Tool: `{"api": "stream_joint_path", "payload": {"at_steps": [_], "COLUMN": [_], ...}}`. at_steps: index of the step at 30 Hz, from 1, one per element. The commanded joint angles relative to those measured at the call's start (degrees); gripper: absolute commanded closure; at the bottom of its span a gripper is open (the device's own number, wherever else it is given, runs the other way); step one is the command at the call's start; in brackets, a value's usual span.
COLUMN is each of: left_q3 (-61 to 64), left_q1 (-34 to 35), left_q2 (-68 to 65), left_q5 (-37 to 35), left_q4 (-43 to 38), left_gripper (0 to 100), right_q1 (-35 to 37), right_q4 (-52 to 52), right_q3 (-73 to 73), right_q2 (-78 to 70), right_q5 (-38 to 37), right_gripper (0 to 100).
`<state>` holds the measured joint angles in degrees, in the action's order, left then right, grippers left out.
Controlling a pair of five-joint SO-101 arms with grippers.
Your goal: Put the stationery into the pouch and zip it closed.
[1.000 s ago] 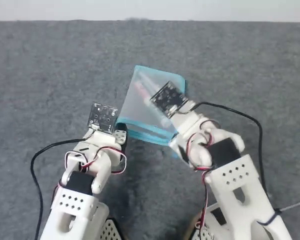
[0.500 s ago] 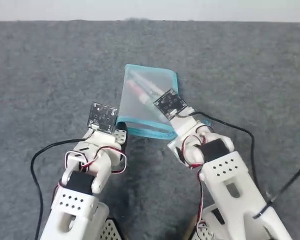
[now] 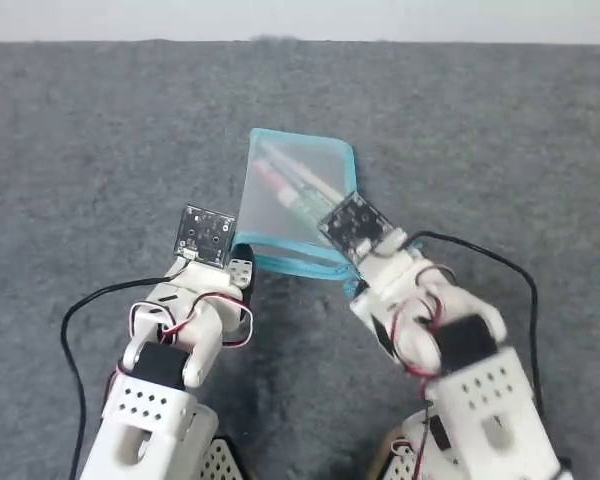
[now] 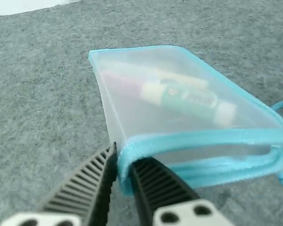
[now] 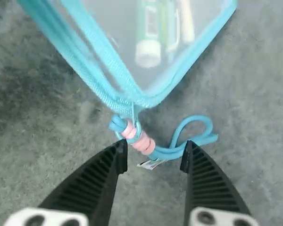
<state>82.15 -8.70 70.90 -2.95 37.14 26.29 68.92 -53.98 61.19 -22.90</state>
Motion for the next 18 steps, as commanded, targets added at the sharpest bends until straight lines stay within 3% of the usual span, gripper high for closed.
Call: {"api": "stream_joint_path", "payload": {"at_steps": [1, 8, 15, 18], "left_q3": [-2.24, -2.24, -2.15, -2.15], "left_q1": [0.44, 0.35, 0.53, 0.53], "left_q2": [0.97, 0.79, 0.88, 0.88], "left_q5": [-0.62, -0.62, -0.62, -0.62], "left_q4": [-2.37, -2.29, -2.2, -2.11], "left_gripper": [99, 99, 99, 99], "right_q1": [-0.13, 5.41, 5.49, 5.41], "right_q4": [-1.36, -6.37, -13.93, -17.71], "right_q3": [-4.92, -10.11, -9.67, -9.67], "right_q2": [5.41, 1.54, -9.89, -14.37], "right_q5": [-2.9, -6.77, -8.53, -8.53], "right_gripper": [80.8, 80.7, 80.5, 75.6]}}
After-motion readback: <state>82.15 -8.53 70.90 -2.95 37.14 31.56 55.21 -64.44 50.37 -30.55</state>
